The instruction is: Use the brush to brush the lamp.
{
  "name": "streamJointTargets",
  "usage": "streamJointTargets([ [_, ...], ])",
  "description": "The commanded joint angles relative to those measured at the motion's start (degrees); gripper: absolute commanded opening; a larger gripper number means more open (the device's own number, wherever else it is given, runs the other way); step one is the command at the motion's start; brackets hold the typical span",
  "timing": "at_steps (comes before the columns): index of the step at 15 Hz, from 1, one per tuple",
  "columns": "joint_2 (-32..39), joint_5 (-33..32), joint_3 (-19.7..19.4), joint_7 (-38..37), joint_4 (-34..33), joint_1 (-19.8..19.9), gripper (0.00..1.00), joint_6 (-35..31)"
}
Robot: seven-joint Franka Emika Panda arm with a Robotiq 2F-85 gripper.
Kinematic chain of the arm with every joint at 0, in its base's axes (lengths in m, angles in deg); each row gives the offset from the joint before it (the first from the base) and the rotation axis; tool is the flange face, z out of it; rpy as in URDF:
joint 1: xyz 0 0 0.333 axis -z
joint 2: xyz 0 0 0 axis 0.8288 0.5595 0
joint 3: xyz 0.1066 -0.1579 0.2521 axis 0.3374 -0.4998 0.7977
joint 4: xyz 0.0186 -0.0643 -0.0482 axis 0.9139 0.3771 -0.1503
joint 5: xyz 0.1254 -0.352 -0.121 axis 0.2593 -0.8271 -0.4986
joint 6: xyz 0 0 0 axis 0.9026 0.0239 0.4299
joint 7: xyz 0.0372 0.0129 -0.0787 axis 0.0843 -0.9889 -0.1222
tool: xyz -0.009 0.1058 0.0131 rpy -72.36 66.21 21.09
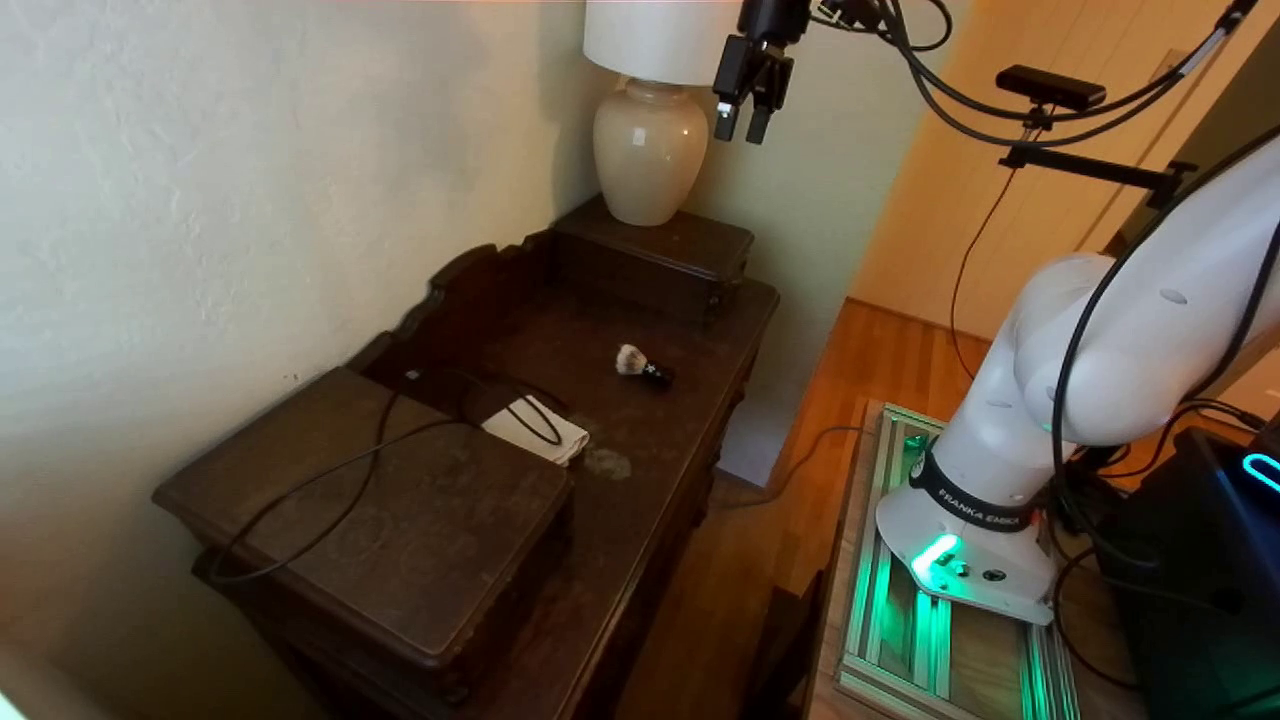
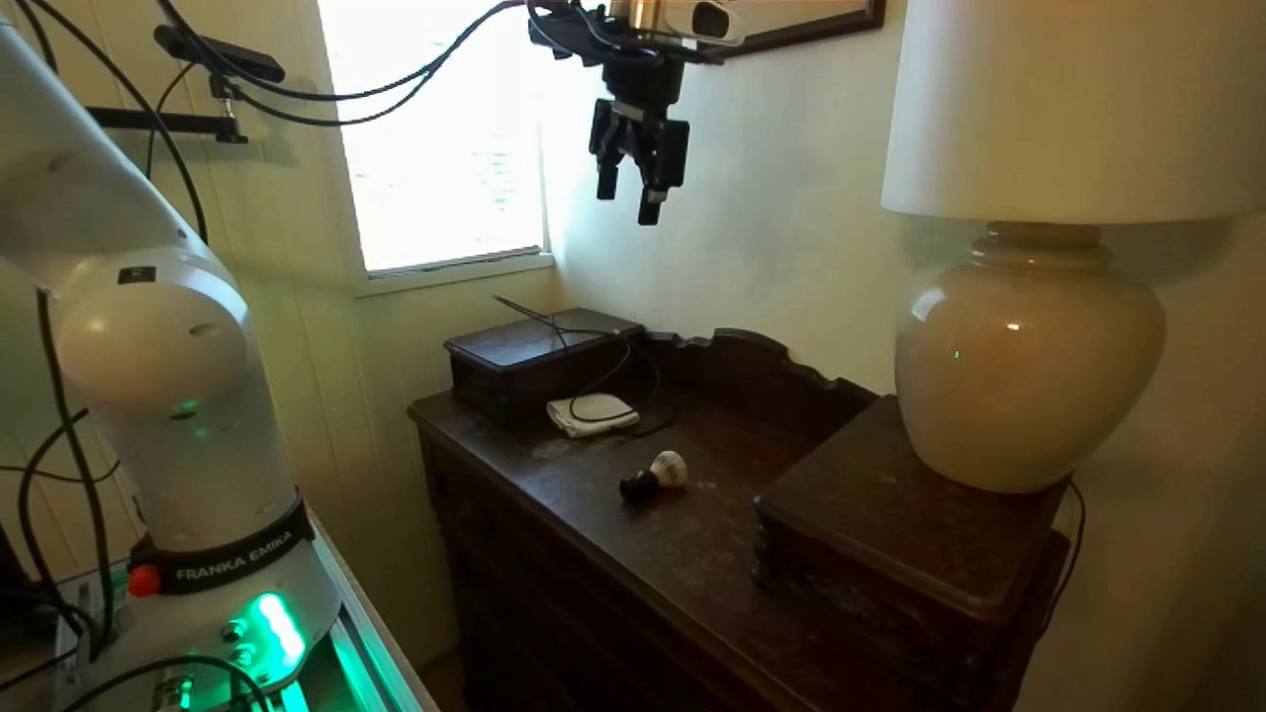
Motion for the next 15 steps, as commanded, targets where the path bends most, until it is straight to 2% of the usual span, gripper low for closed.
streamJointTargets([
  [1,0.3,0.6,1.3,0.5,-0.2,1.6,1.00,0.2],
  [2,-0.6,1.4,1.7,0.5,2.1,1.4,1.00,-3.0],
  [6,-4.3,-2.7,5.0,4.8,12.7,0.5,1.00,-12.9],
  [9,-4.7,-1.0,6.5,6.3,21.0,-0.5,1.00,-21.6],
  [15,-1.8,-2.6,8.1,5.3,35.8,-0.4,1.00,-48.7],
])
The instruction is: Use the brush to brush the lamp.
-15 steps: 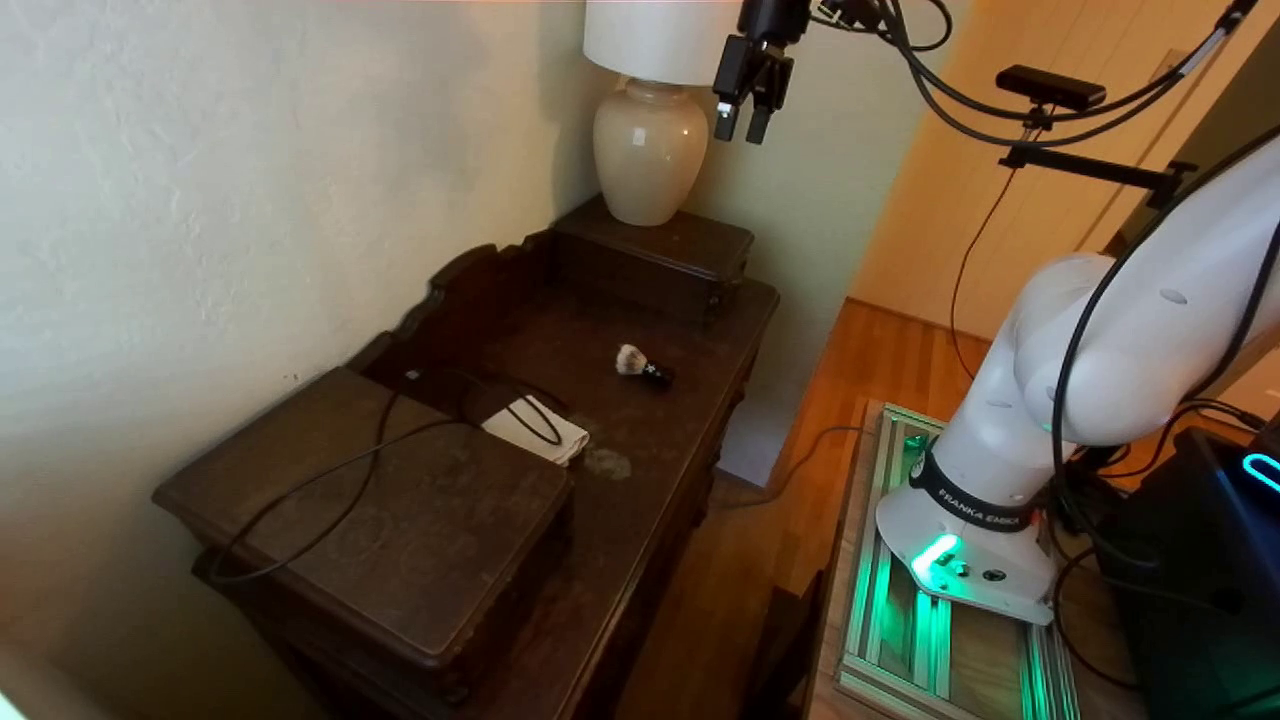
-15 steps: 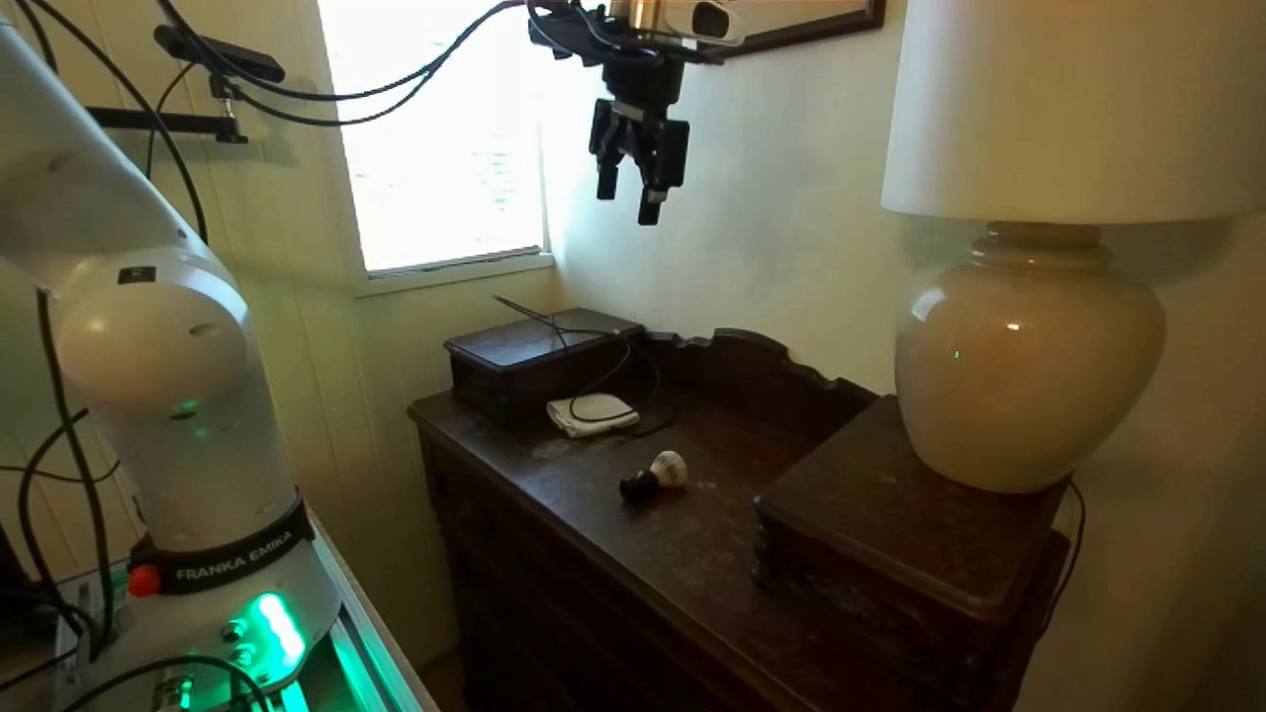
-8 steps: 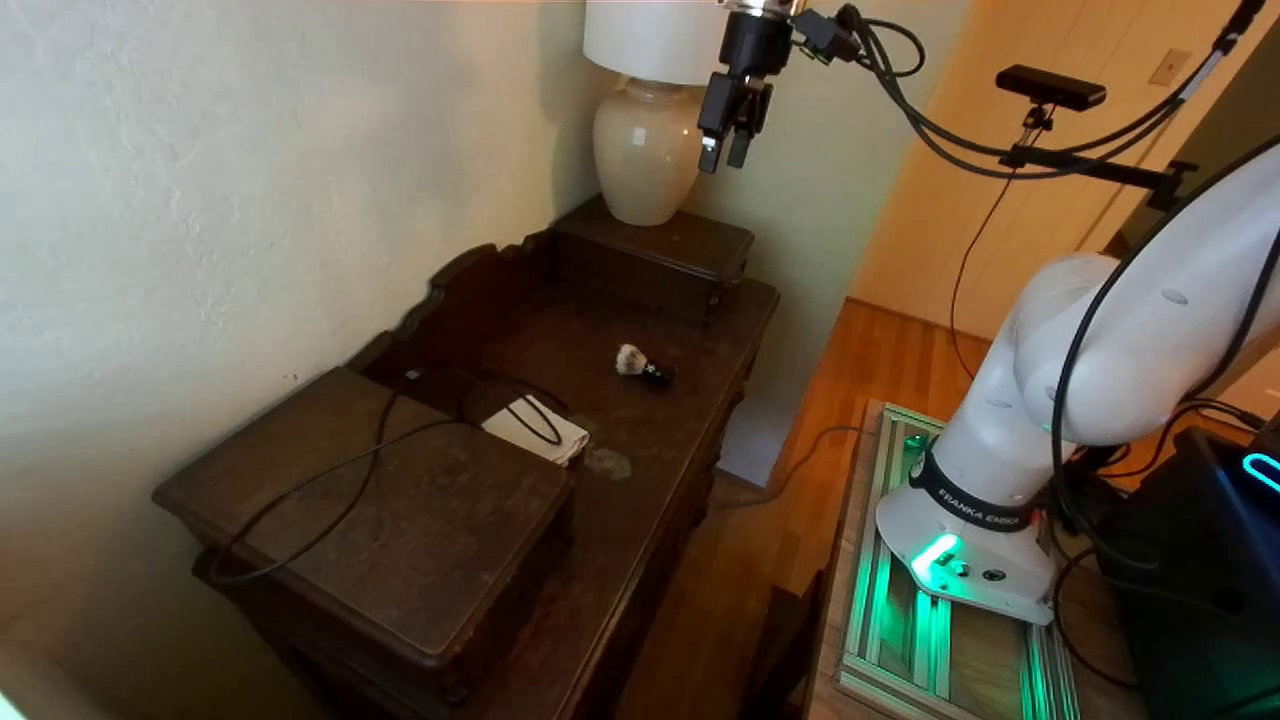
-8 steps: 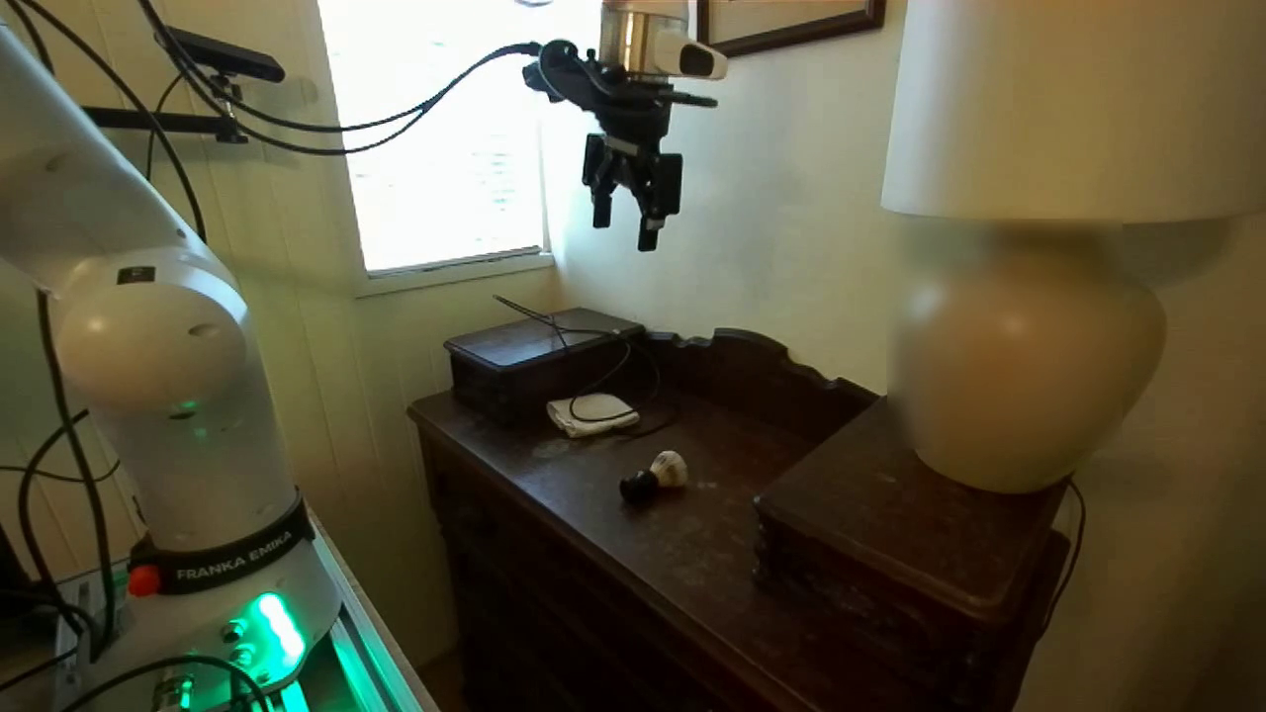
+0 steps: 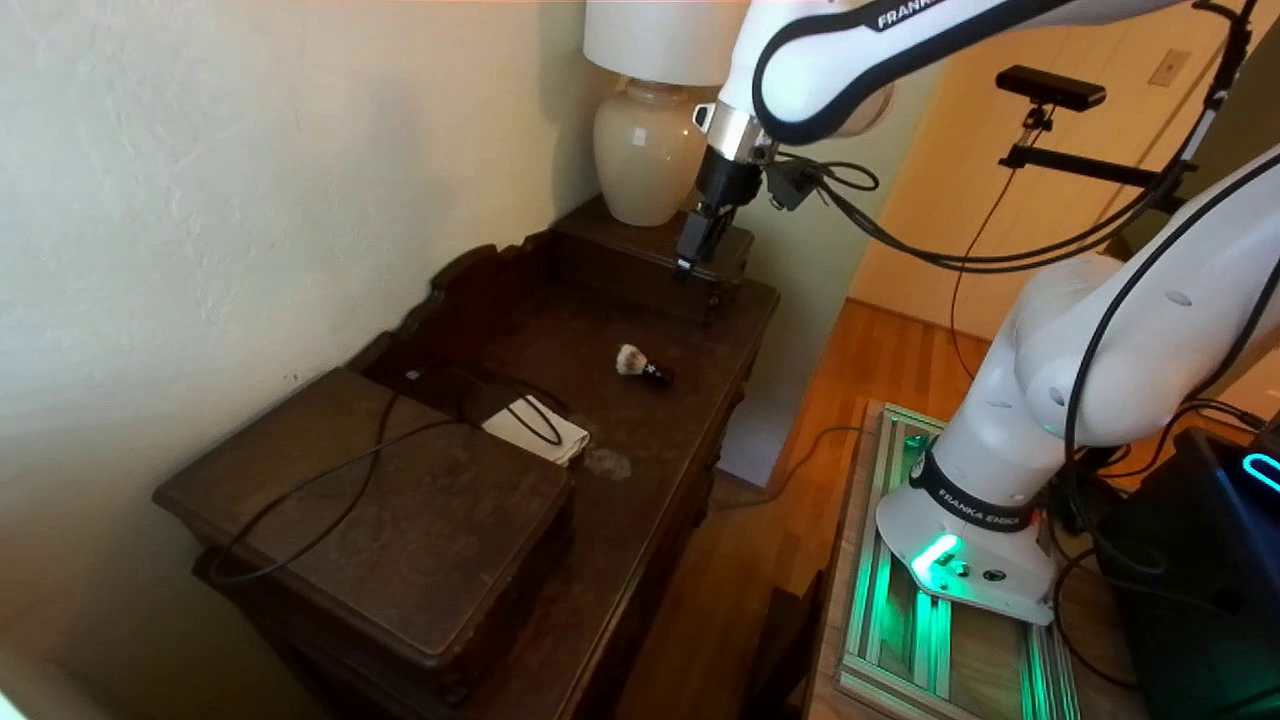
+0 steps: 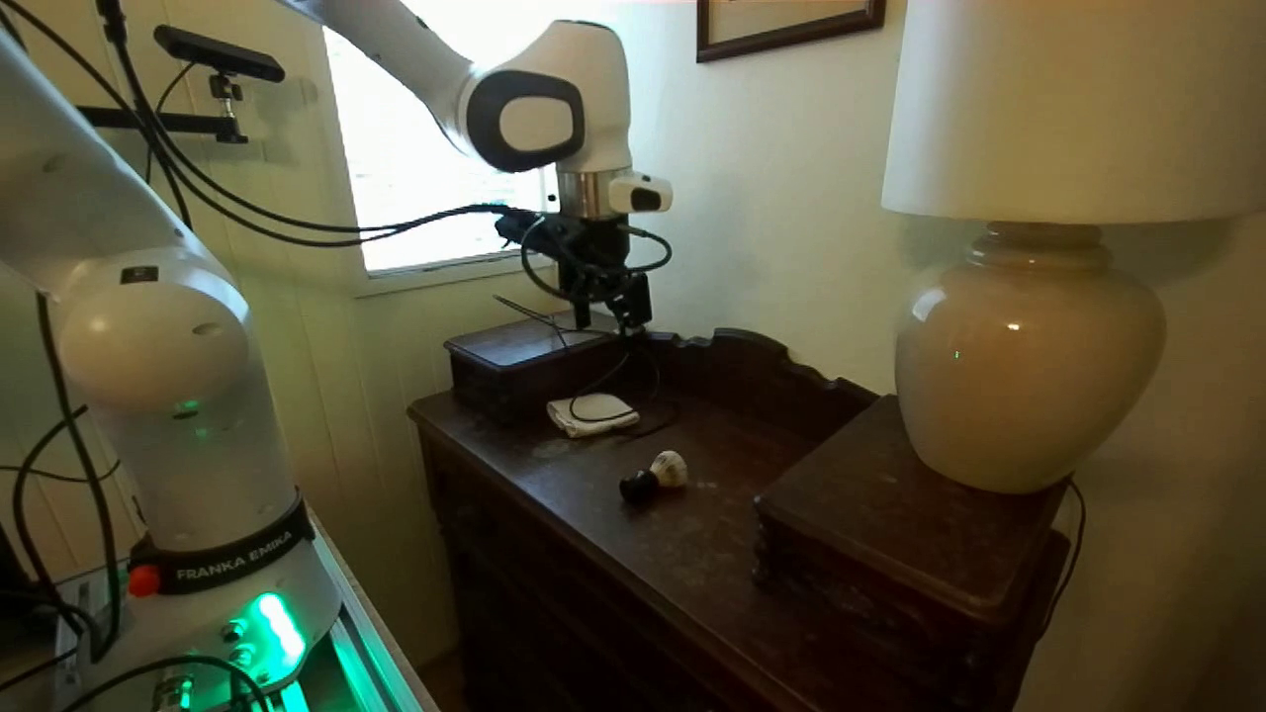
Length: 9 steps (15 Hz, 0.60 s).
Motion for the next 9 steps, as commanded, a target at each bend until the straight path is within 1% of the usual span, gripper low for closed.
streamJointTargets([
  [1,1.0,-0.8,0.0,0.2,7.8,0.1,1.00,-13.8],
  [2,2.1,-0.3,-0.6,1.0,9.2,-0.3,1.00,-18.0],
  [3,6.2,0.7,-1.5,2.0,6.3,-1.3,1.00,-19.3],
  [4,2.1,-0.4,-0.5,0.0,7.4,-0.4,1.00,-15.1],
  [6,3.4,-0.4,-0.6,0.1,7.0,-0.5,1.00,-15.9],
  [9,3.2,-0.4,-0.6,0.1,6.8,-0.5,1.00,-15.8],
])
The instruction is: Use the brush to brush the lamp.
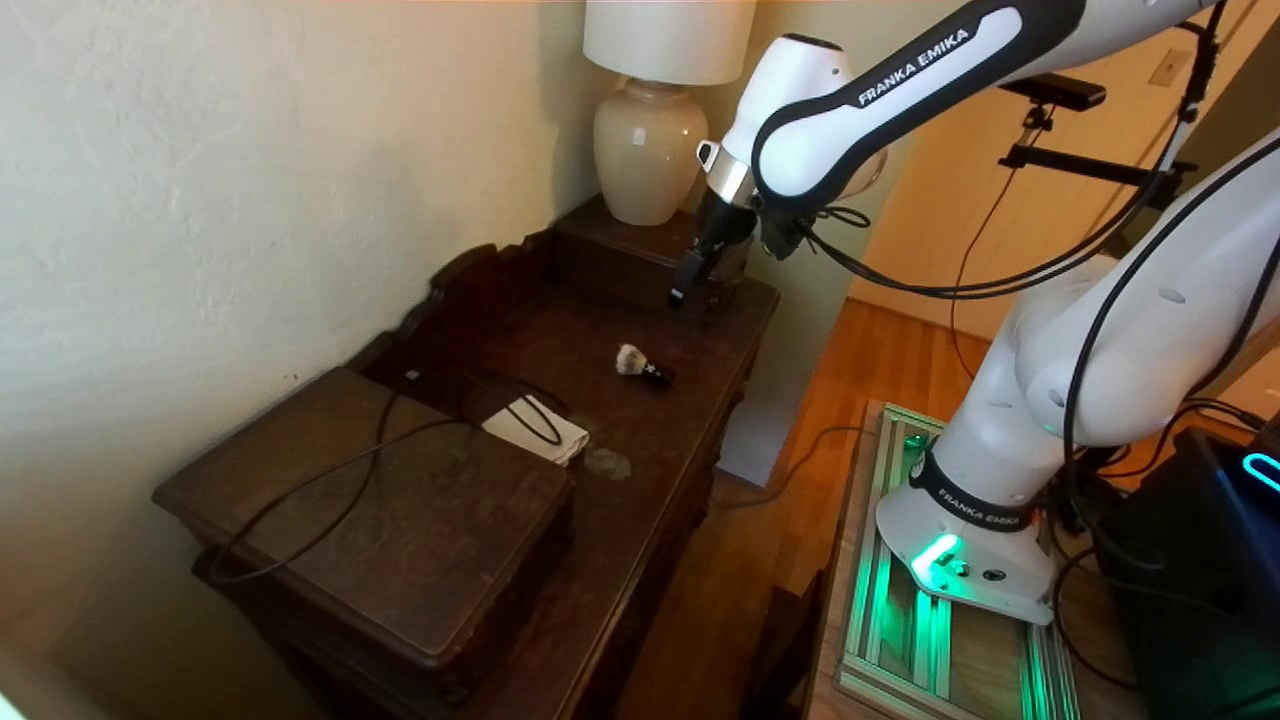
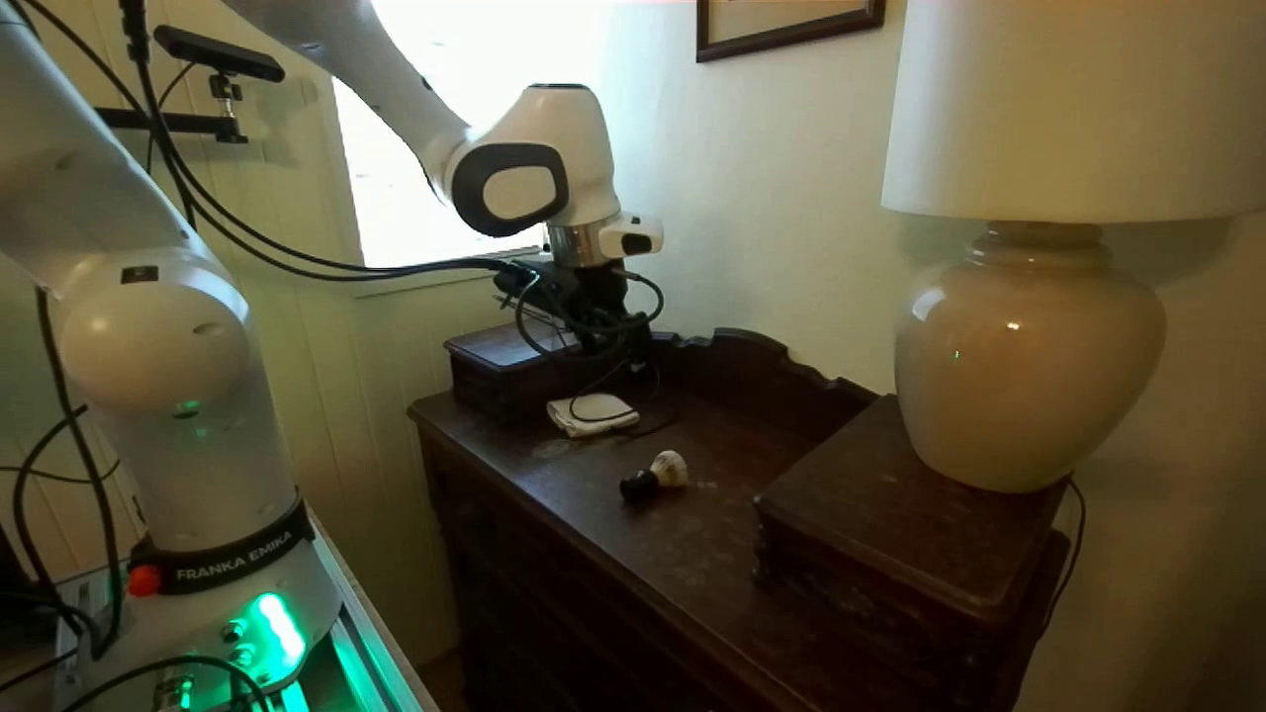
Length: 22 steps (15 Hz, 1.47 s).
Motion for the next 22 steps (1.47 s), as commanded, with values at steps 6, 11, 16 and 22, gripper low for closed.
streamJointTargets([
  [6,5.1,-0.9,0.8,-1.7,0.0,-0.4,1.00,-8.1],
  [11,15.6,0.8,0.3,0.4,0.3,-3.1,1.00,-21.9],
  [16,25.1,1.7,0.9,0.9,0.2,-4.3,1.00,-28.5],
  [22,33.1,1.2,4.3,1.1,0.1,-0.7,1.00,-35.8],
])
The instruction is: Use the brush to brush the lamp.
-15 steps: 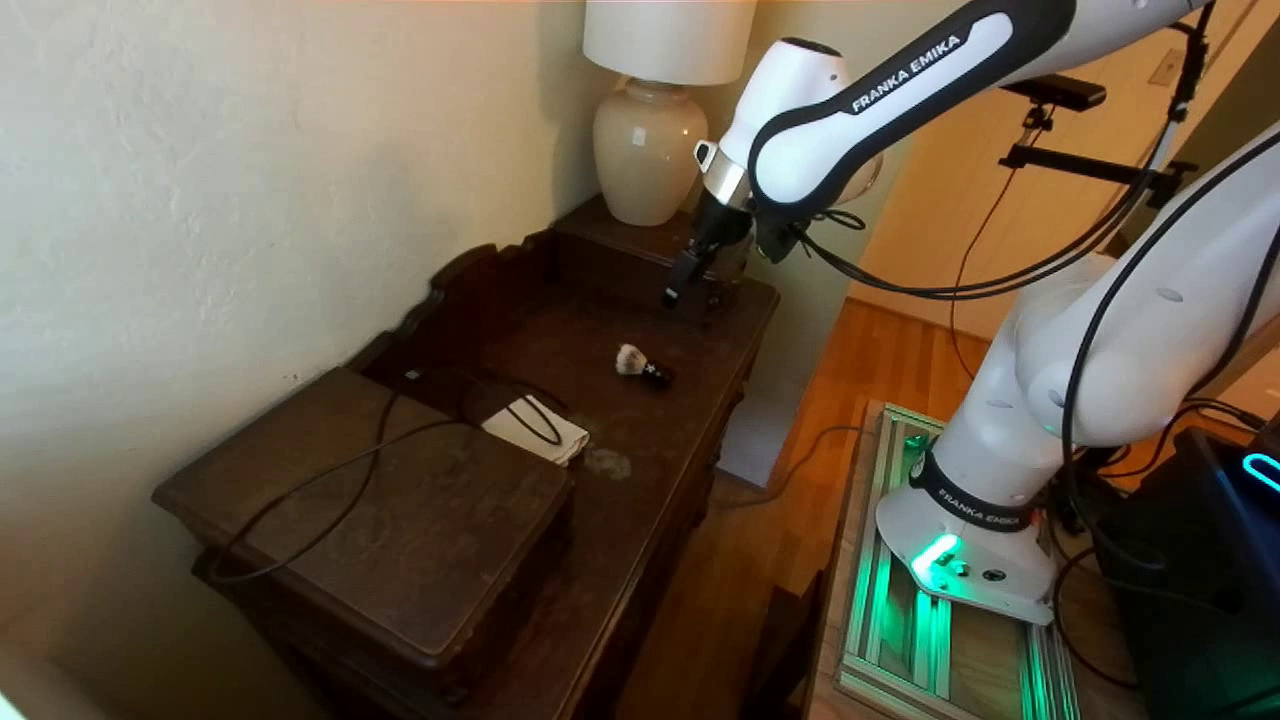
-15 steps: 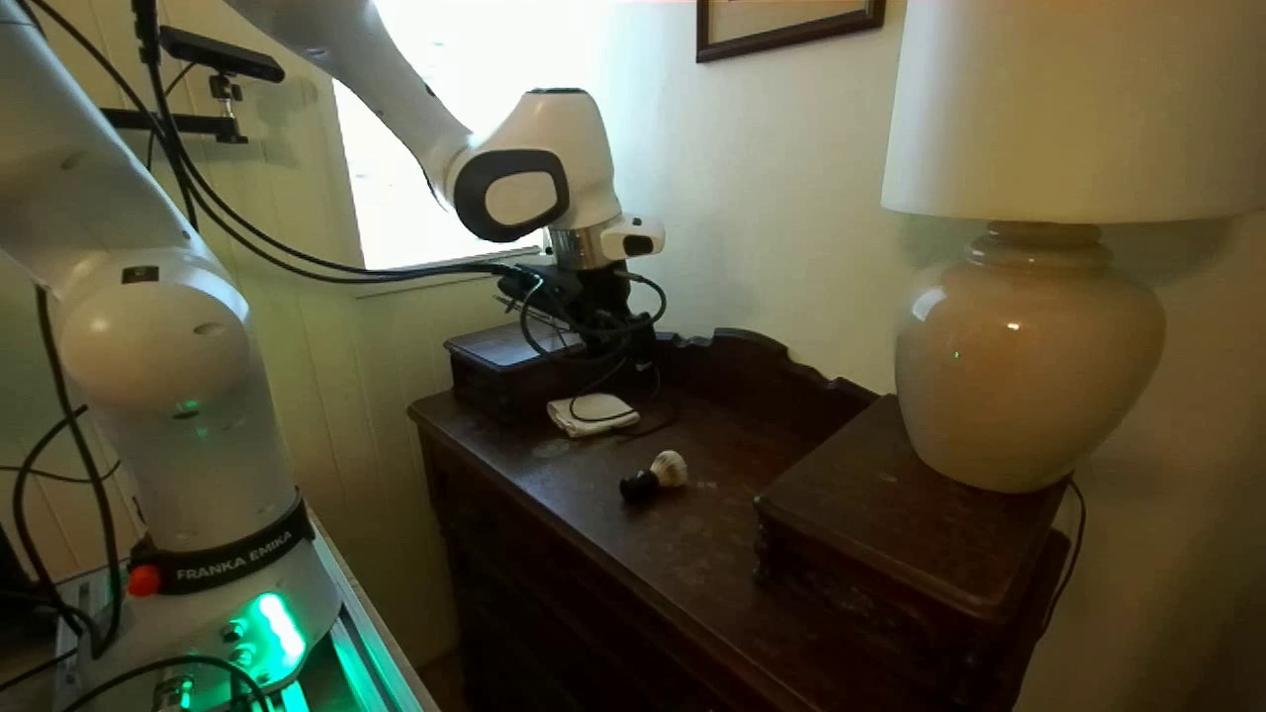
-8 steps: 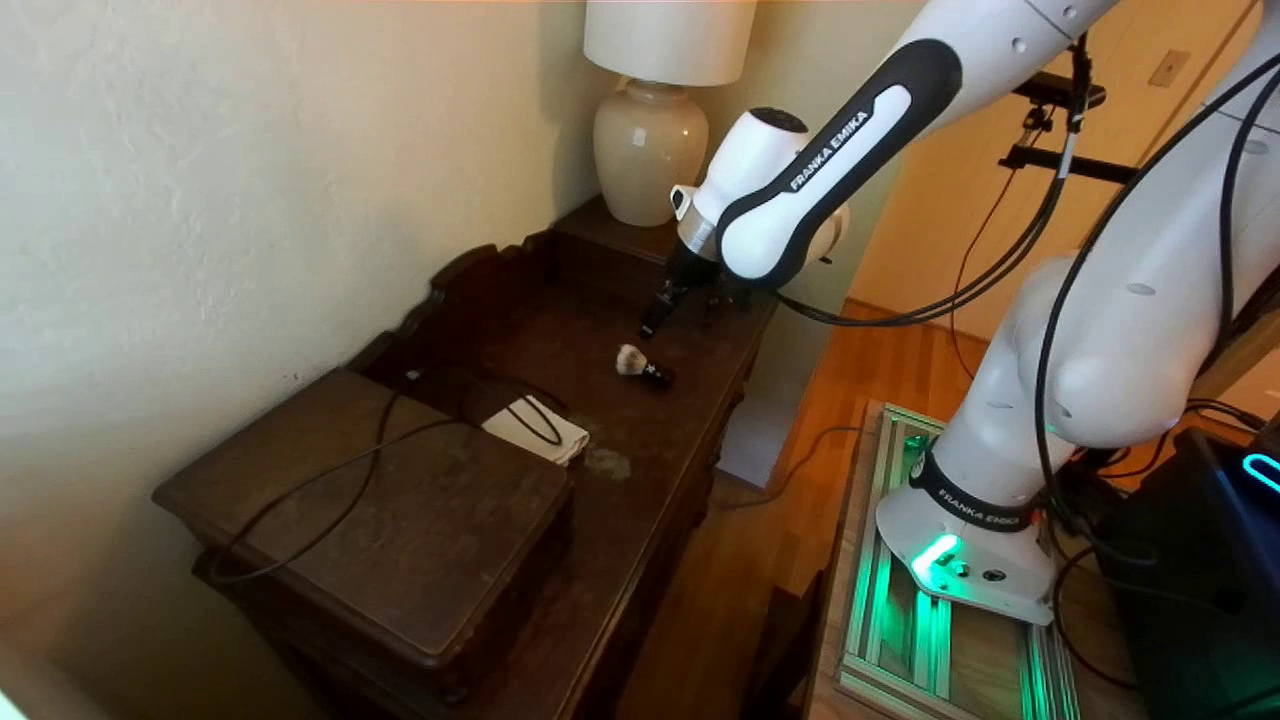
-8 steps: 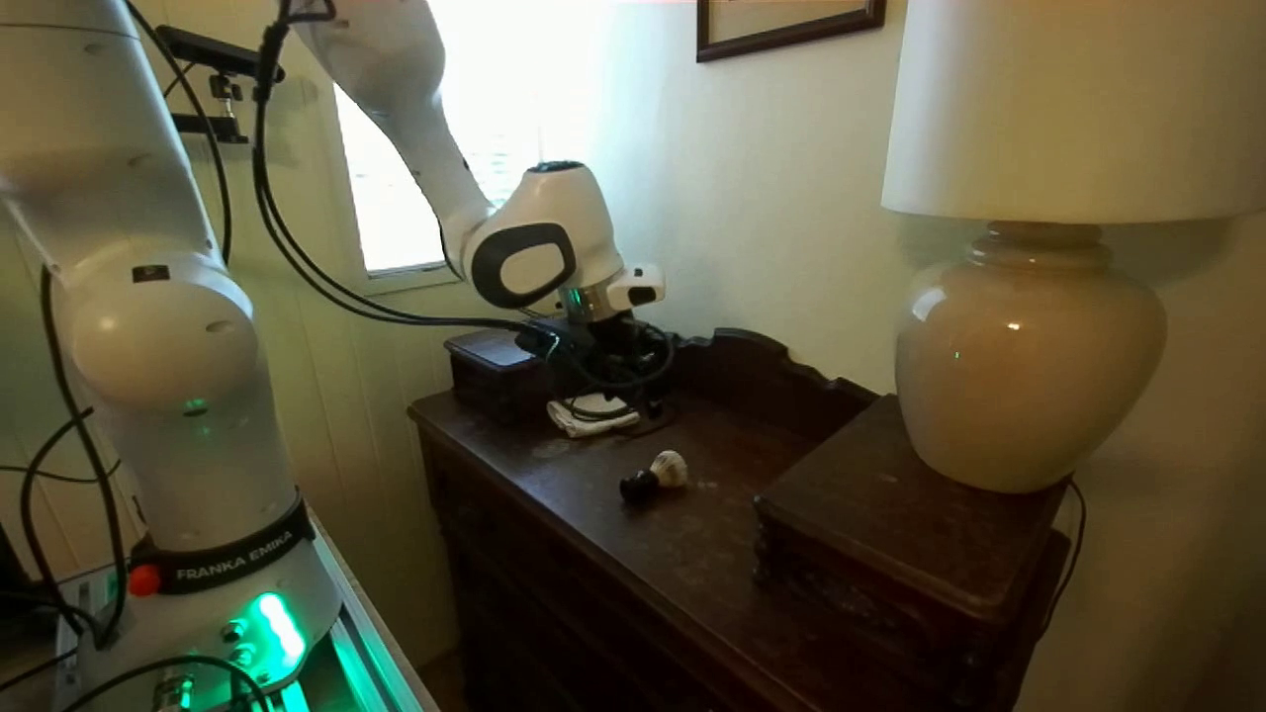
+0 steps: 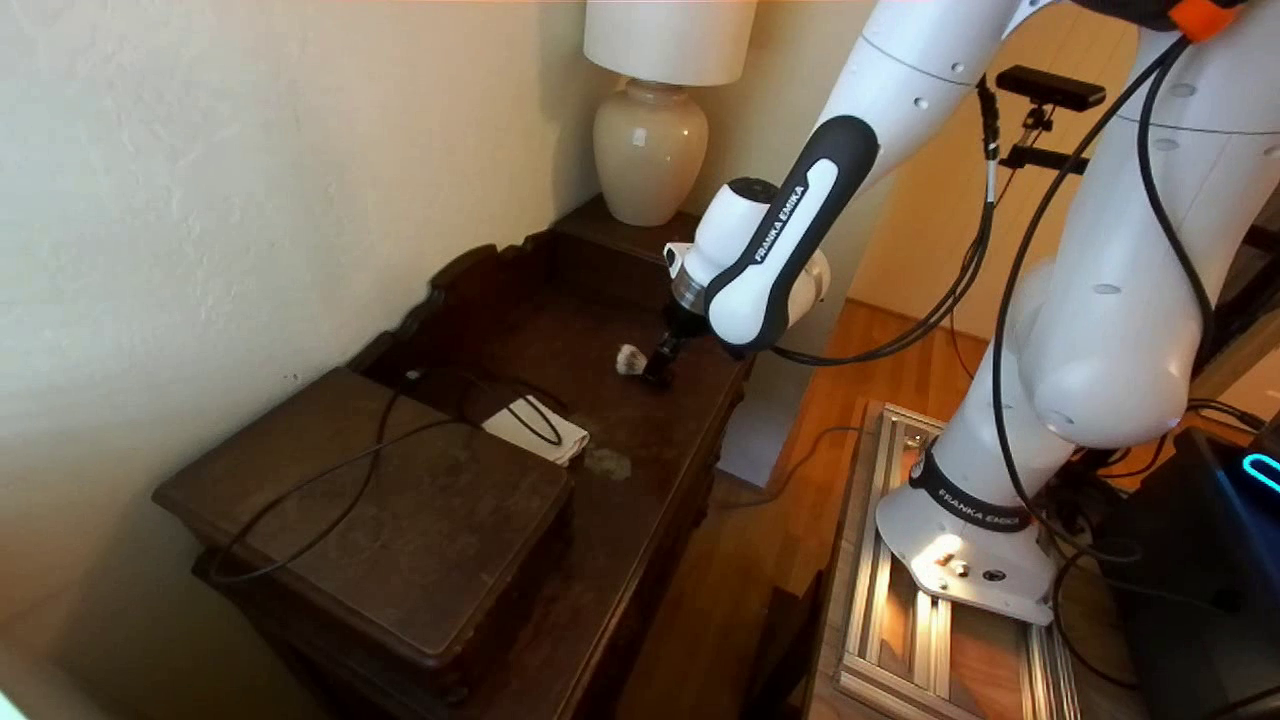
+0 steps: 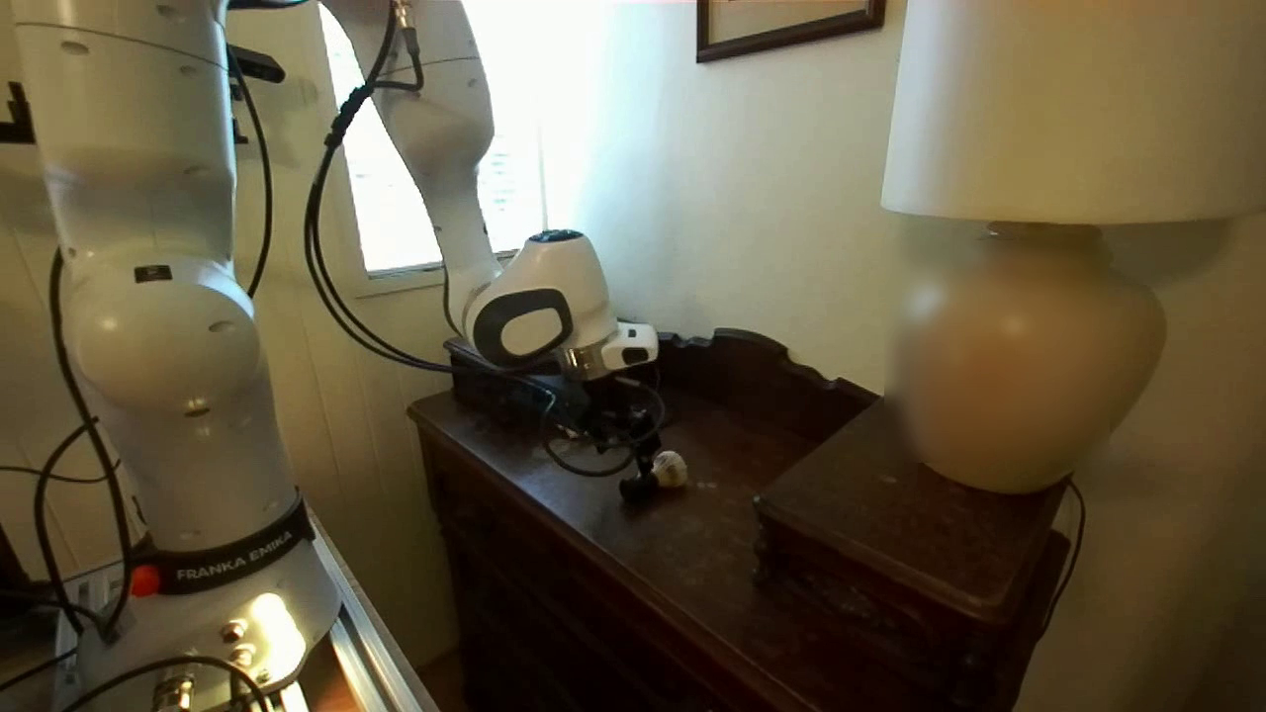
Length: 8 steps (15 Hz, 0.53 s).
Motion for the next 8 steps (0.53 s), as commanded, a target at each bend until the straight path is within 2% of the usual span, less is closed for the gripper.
streamJointTargets([
  [1,3.8,0.1,4.6,0.4,0.0,4.2,1.00,-4.5],
  [3,5.3,-1.0,7.9,-0.3,-0.1,7.6,1.00,-7.1],
  [5,7.0,-1.8,8.3,0.0,-0.1,9.1,1.00,-8.9],
  [6,7.5,-1.5,7.9,0.3,-0.1,9.2,1.00,-9.2],
  [7,7.8,-4.4,5.4,-2.0,-0.1,8.0,1.00,-9.6],
  [8,8.2,-4.7,4.5,-1.9,-0.2,7.6,1.00,-9.7],
])
